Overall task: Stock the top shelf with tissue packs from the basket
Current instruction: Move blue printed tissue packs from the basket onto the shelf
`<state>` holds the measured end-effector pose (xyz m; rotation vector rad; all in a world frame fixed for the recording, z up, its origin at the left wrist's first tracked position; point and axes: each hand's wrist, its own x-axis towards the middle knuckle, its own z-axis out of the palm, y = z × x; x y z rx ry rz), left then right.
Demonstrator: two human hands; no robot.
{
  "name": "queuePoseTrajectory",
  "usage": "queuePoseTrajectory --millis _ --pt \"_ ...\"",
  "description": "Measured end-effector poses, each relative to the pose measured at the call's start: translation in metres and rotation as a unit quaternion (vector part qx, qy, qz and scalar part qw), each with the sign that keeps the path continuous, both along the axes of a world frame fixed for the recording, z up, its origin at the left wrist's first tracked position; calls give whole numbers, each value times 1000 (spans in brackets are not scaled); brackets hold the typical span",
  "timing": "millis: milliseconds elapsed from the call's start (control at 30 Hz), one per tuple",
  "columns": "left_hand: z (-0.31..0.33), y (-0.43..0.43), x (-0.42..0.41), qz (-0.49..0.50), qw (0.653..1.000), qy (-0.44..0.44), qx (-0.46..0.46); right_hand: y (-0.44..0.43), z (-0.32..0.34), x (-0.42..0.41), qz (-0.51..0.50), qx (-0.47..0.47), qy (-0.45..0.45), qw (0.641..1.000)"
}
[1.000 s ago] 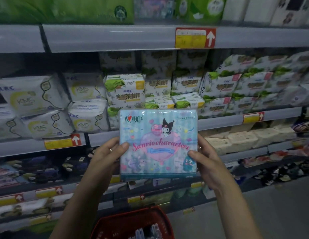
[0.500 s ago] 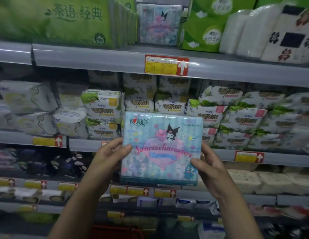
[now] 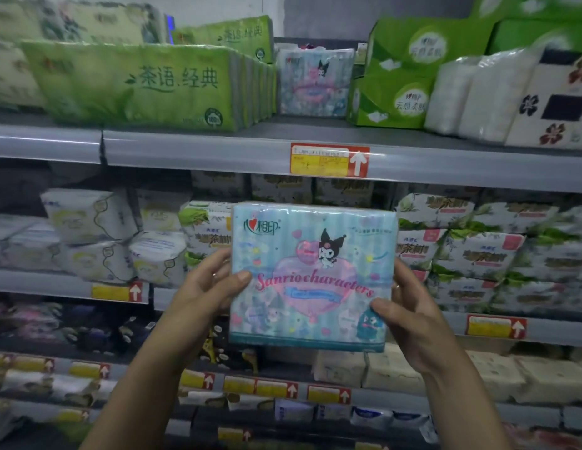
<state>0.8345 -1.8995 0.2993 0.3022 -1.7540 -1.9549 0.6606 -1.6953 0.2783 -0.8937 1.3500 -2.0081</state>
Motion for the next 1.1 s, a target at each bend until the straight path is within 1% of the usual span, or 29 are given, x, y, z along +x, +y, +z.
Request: queuePoseTrajectory --millis 133,433,567,700,867,1033,1100 --pt "18 -11 -2 -6 999 23 -46 -5 15 0 -5 -26 21 999" --pt "60 -26 -11 -27 991 99 -91 -11 59 3 -22 -83 74 994" --pt "80 -30 -13 -32 988 120 -92 -17 80 8 -34 -112 93 989" --pt "99 -41 -13 -43 987 101 -115 -28 97 10 -51 -106 102 988" --pt "136 -63 -7 -87 976 71 -185 -37 115 10 -51 -111 92 988" --pt "182 -82 -12 -109 959 97 -242 -44 137 7 -65 -140 79 985" --pt "197 -84 -16 -113 956 106 -248 -49 147 5 -71 -151 86 982"
